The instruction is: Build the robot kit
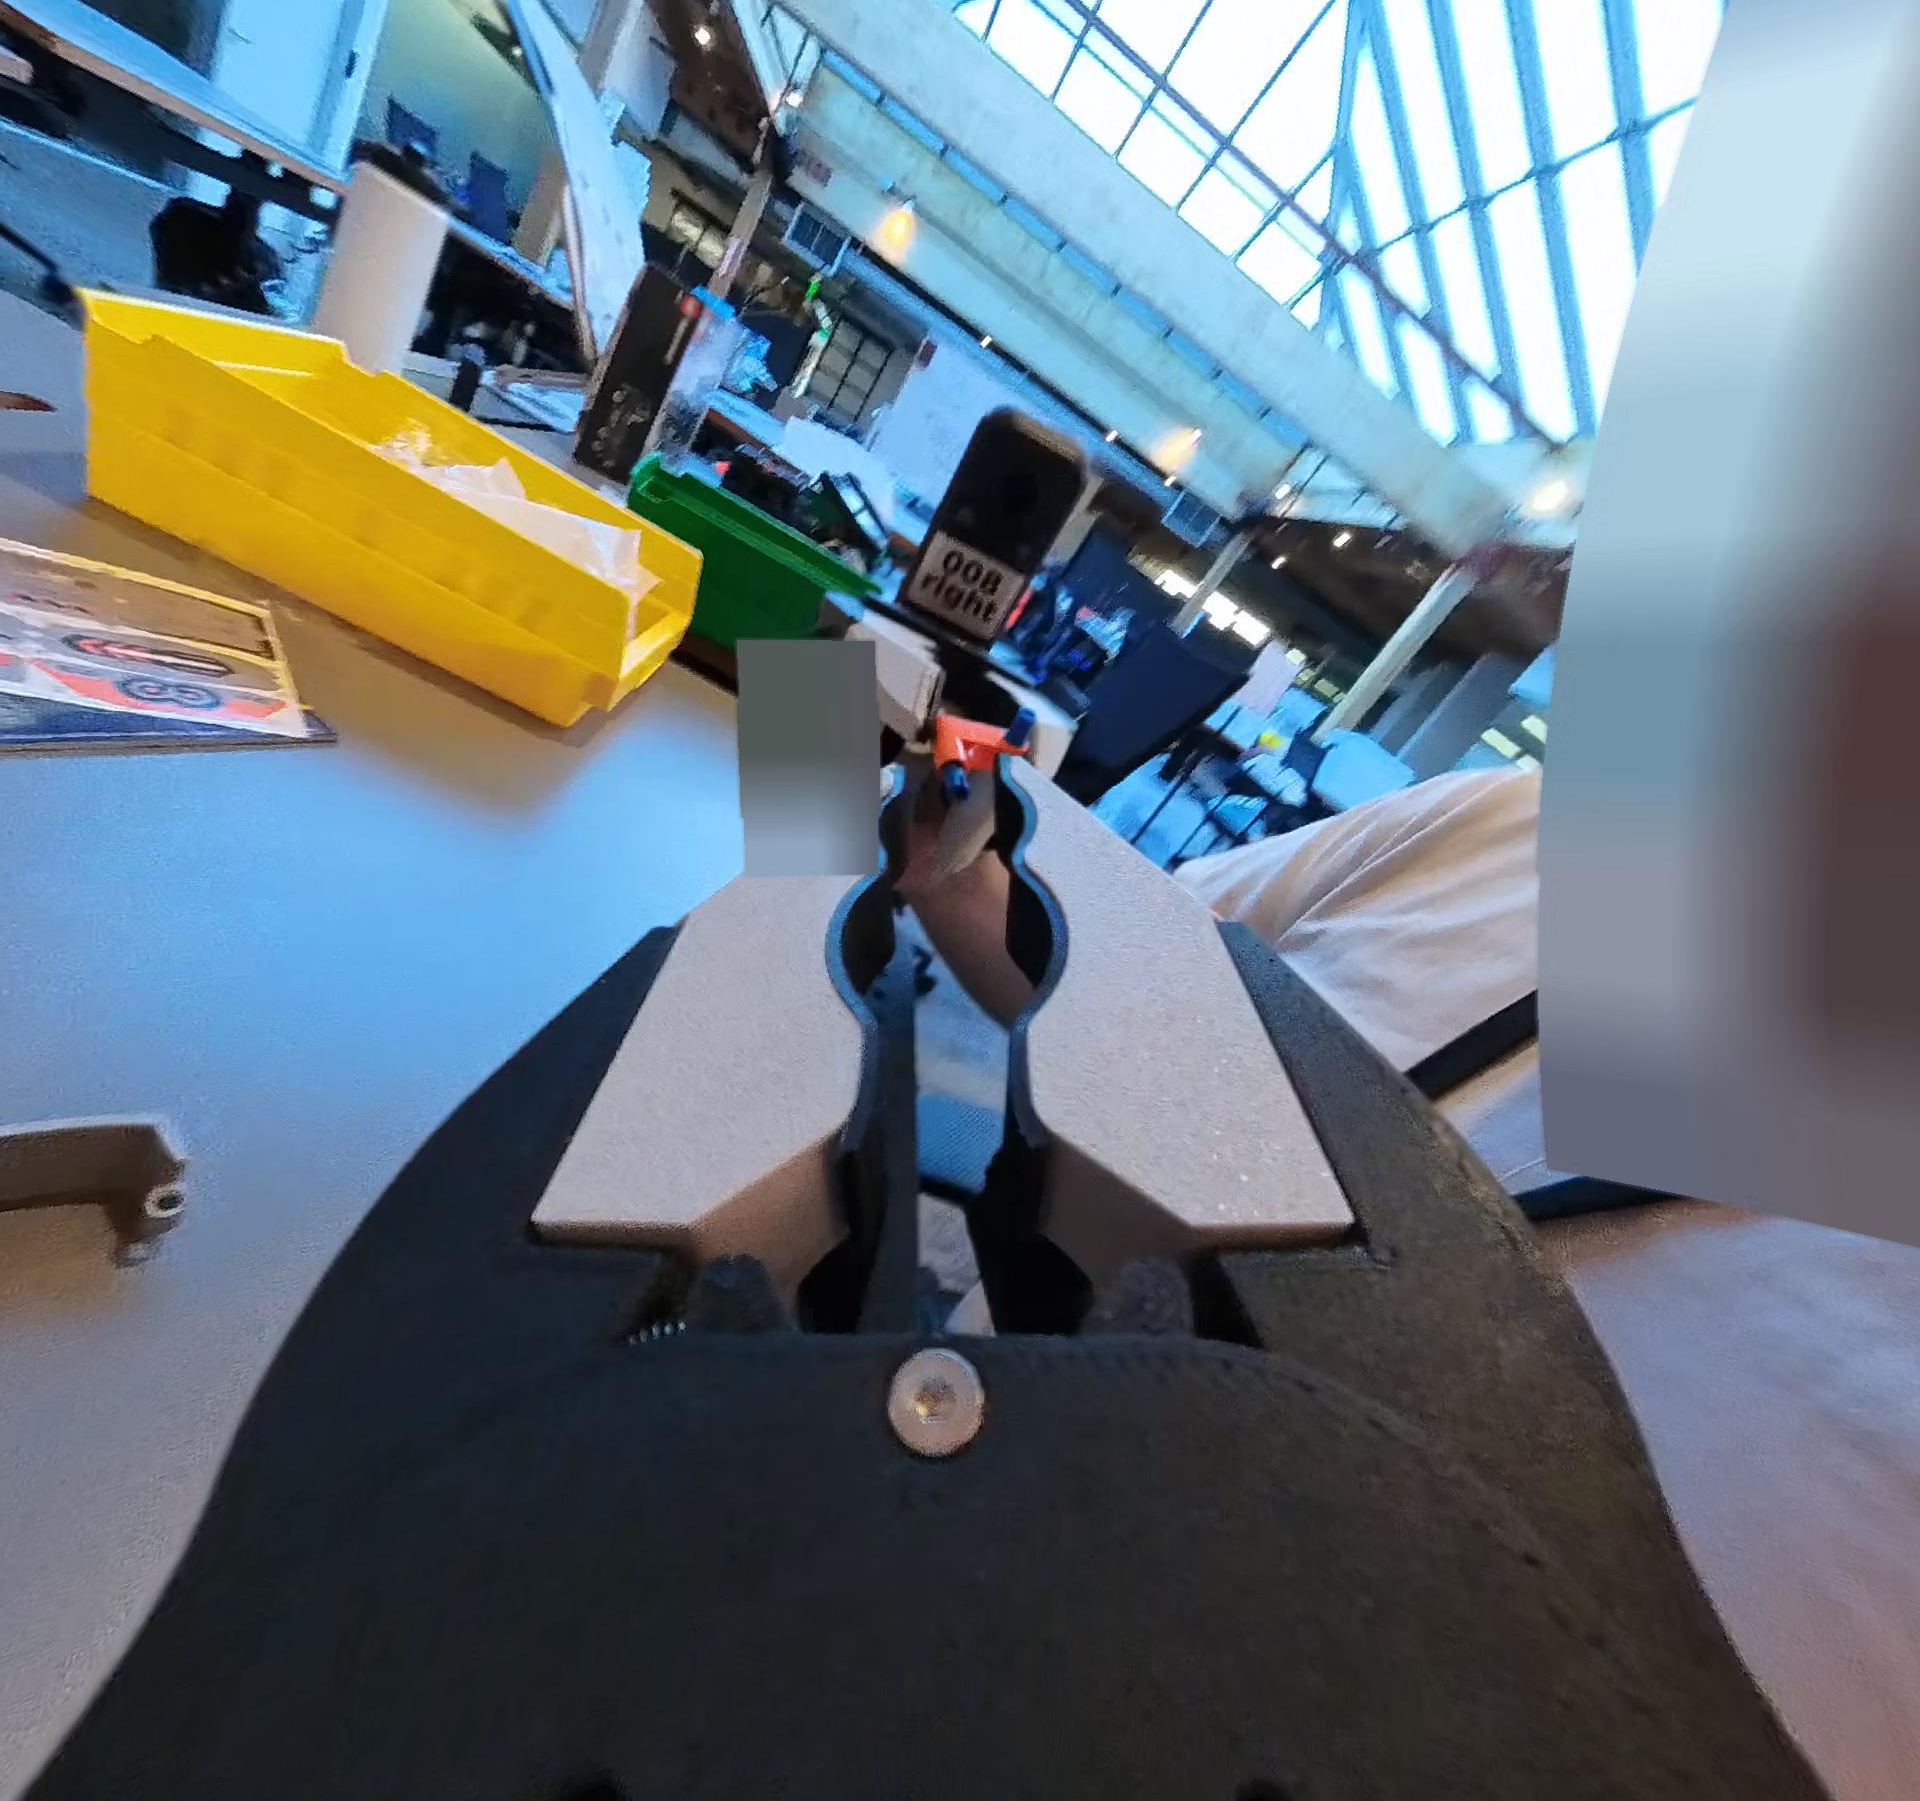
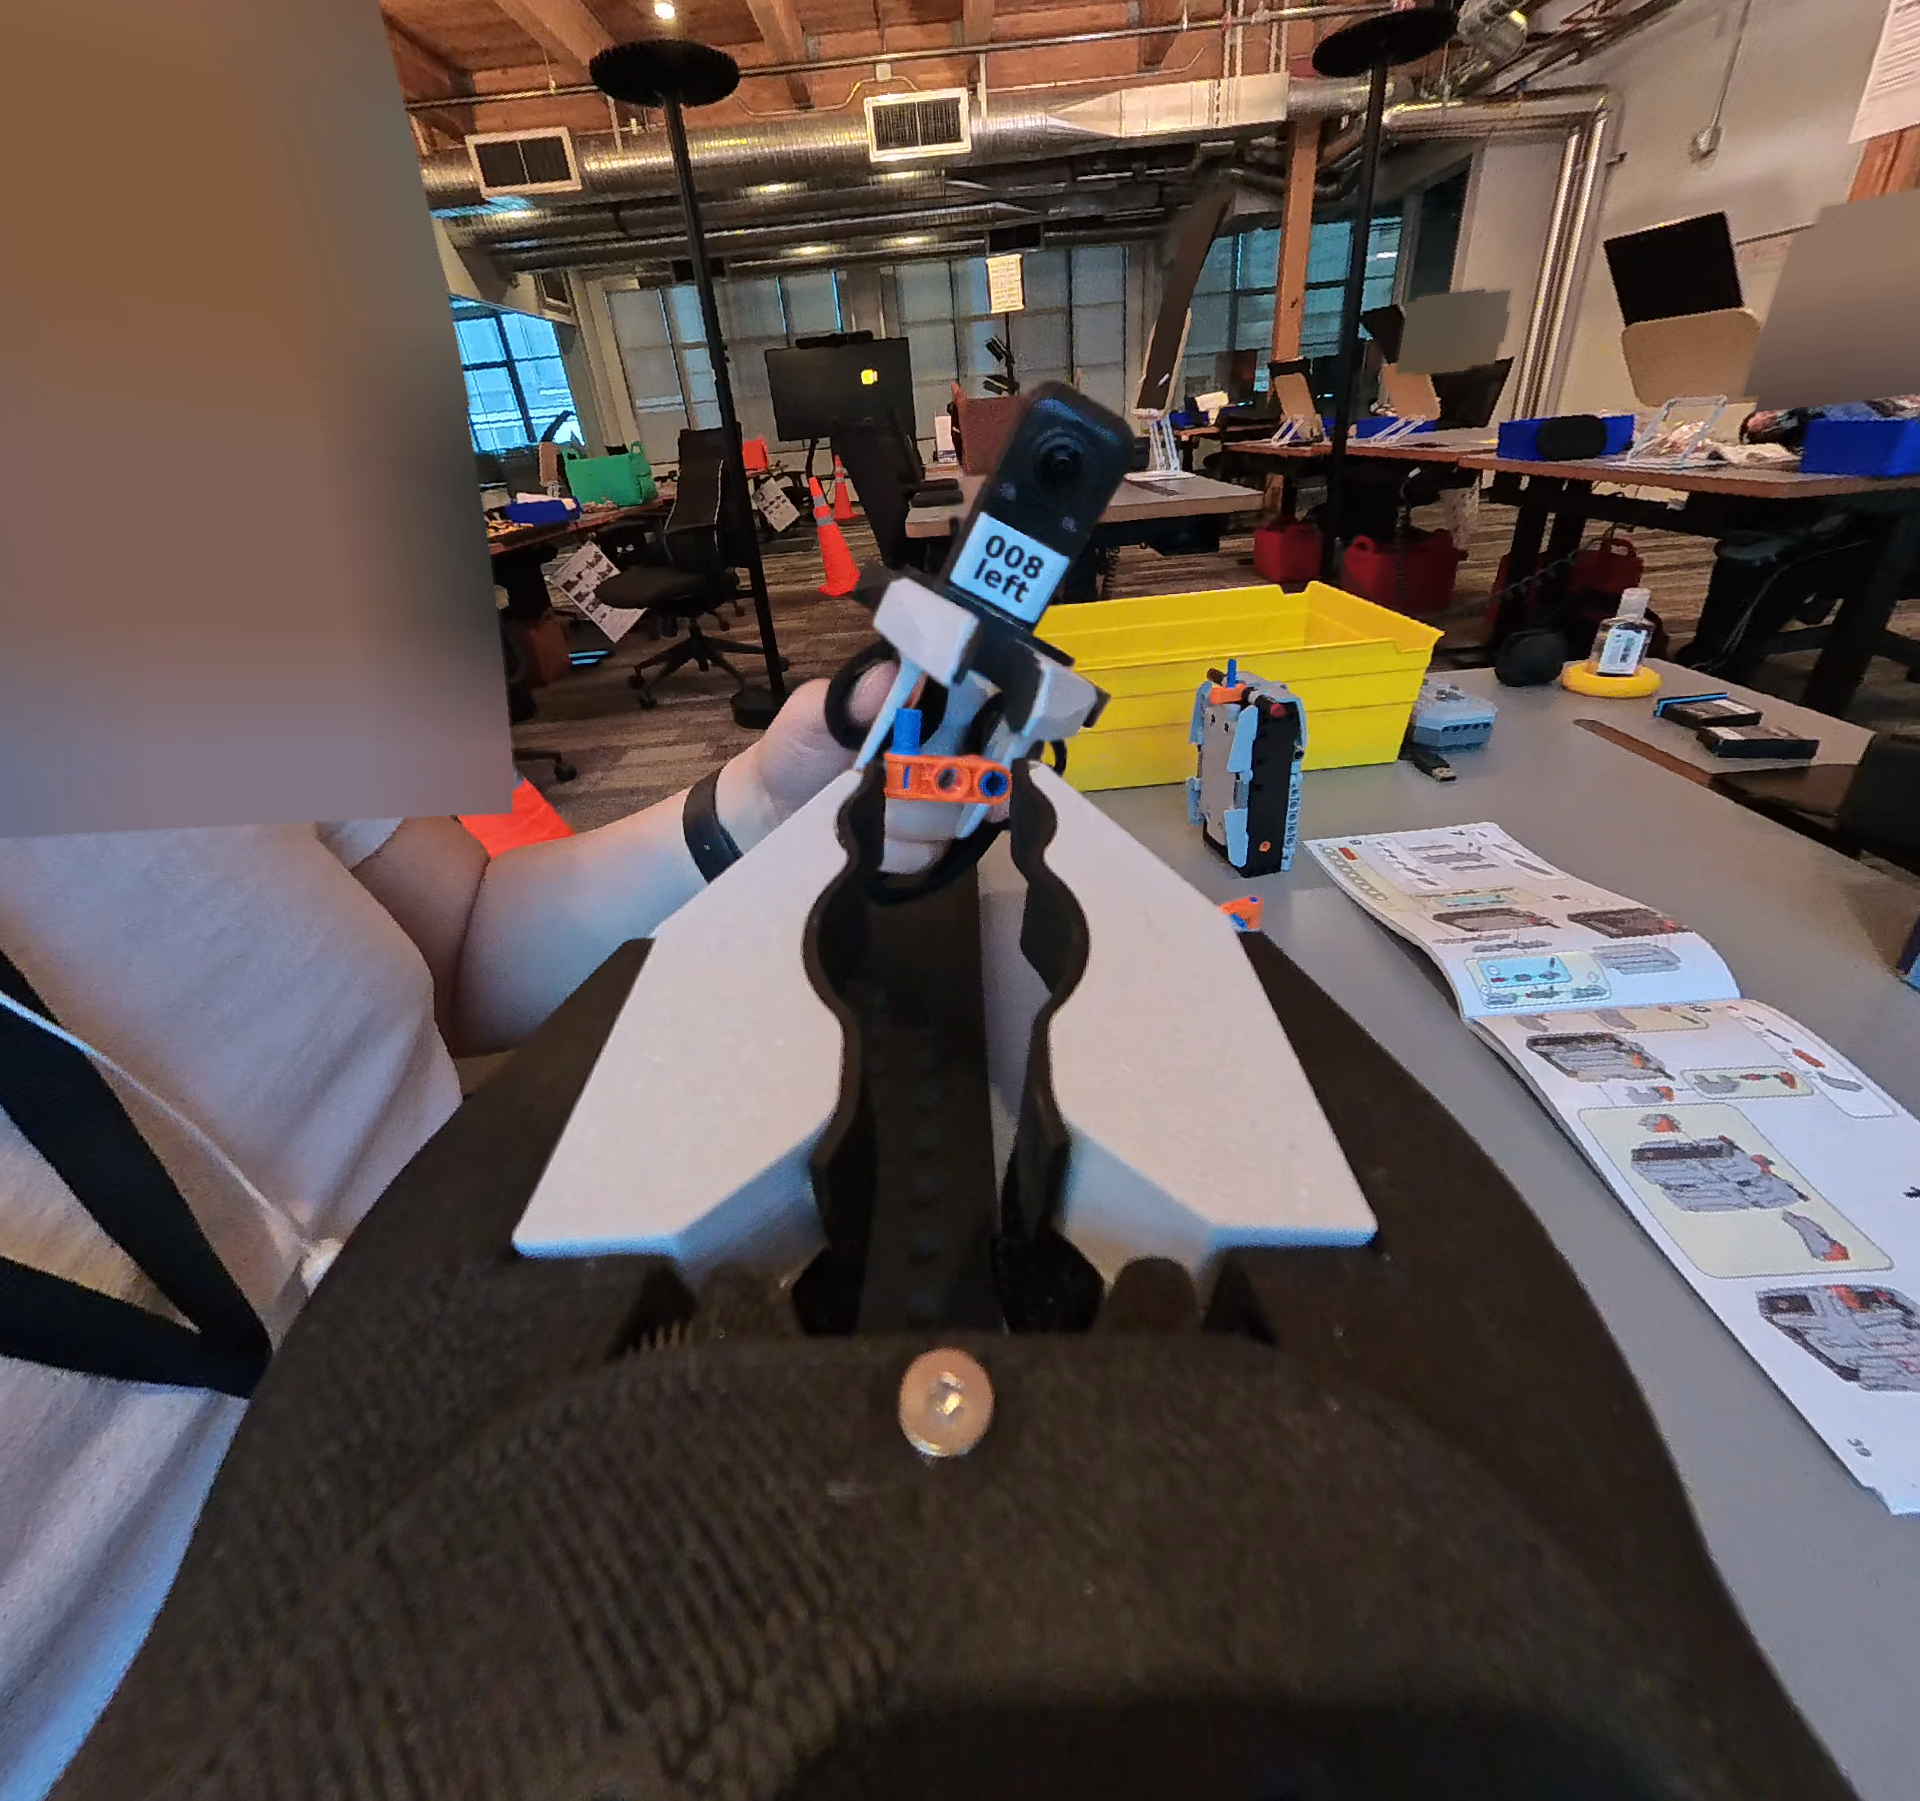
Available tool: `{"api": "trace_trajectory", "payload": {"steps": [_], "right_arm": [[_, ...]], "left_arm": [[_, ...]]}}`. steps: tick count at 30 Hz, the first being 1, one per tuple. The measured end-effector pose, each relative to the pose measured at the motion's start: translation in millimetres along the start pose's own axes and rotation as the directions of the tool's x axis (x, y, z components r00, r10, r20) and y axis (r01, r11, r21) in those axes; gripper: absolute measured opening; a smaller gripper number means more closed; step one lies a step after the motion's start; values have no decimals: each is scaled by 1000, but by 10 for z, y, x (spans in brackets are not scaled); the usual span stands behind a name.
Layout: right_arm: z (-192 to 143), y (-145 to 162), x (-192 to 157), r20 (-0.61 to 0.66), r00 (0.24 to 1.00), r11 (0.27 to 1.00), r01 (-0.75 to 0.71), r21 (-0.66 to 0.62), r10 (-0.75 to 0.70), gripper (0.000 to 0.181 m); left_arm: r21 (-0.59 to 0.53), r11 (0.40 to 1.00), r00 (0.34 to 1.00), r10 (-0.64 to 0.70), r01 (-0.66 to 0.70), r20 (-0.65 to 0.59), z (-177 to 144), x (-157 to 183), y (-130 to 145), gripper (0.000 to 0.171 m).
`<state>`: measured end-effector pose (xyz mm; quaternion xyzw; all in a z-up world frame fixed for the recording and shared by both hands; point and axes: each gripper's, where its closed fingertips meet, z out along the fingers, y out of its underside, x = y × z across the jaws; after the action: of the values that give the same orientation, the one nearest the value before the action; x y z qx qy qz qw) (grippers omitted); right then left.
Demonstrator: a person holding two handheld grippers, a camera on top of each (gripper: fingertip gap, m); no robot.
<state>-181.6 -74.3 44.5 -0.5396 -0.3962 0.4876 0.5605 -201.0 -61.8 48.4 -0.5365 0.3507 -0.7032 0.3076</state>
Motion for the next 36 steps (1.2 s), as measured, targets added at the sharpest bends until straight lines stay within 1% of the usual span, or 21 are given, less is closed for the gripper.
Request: {"api": "trace_trajectory", "payload": {"steps": [2,5,8,11,15,17,20,22,24,26,28,31,32,33,35,36], "right_arm": [[-1,2,14,-14,1000,1000,17,-6,-17,24],[12,15,15,-28,998,998,54,-12,-54,24],[19,27,-12,-31,992,993,119,-13,-119,24],[13,34,-38,-39,980,981,195,-21,-196,24],[-2,33,-66,-42,962,963,269,-26,-270,23],[-8,34,-74,-41,959,959,281,-24,-282,23],[-12,57,-50,-39,977,978,208,-29,-209,23],[-6,49,-36,-34,994,995,102,-2,-102,23],[0,24,-33,-14,999,999,-28,41,29,23],[7,12,-28,11,988,986,-153,71,153,23],[18,11,-33,31,970,966,-242,86,240,23],[27,-10,-66,71,938,934,-345,96,339,23],[26,-21,-75,82,934,929,-356,103,349,23],[26,-22,-82,83,940,935,-338,105,331,23],[27,-4,-94,67,963,959,-267,98,261,23],[17,-32,-113,69,970,964,-240,111,233,23]], "left_arm": [[26,999,1000,-21,21,-1,9,5,-32,17],[5,999,999,-37,37,-10,111,34,30,20],[-28,997,997,-71,70,-13,194,24,109,15],[-38,994,995,-99,98,-21,234,18,152,6],[-32,985,983,-169,167,-71,253,38,158,5],[-36,984,981,-176,173,-79,259,40,166,5],[-52,996,997,-80,79,-22,256,12,182,4],[-69,997,999,23,-20,33,252,5,173,4],[-92,986,985,149,-141,91,250,13,155,4],[-134,953,945,289,-270,152,242,13,147,3],[-185,907,890,411,-378,196,232,20,148,3],[-249,838,815,537,-486,218,222,54,168,3],[-254,830,804,551,-497,226,221,65,167,3],[-243,840,810,537,-485,237,219,77,152,3],[-187,889,857,454,-418,244,188,115,92,6],[-130,918,887,395,-373,241,149,142,27,18]]}}
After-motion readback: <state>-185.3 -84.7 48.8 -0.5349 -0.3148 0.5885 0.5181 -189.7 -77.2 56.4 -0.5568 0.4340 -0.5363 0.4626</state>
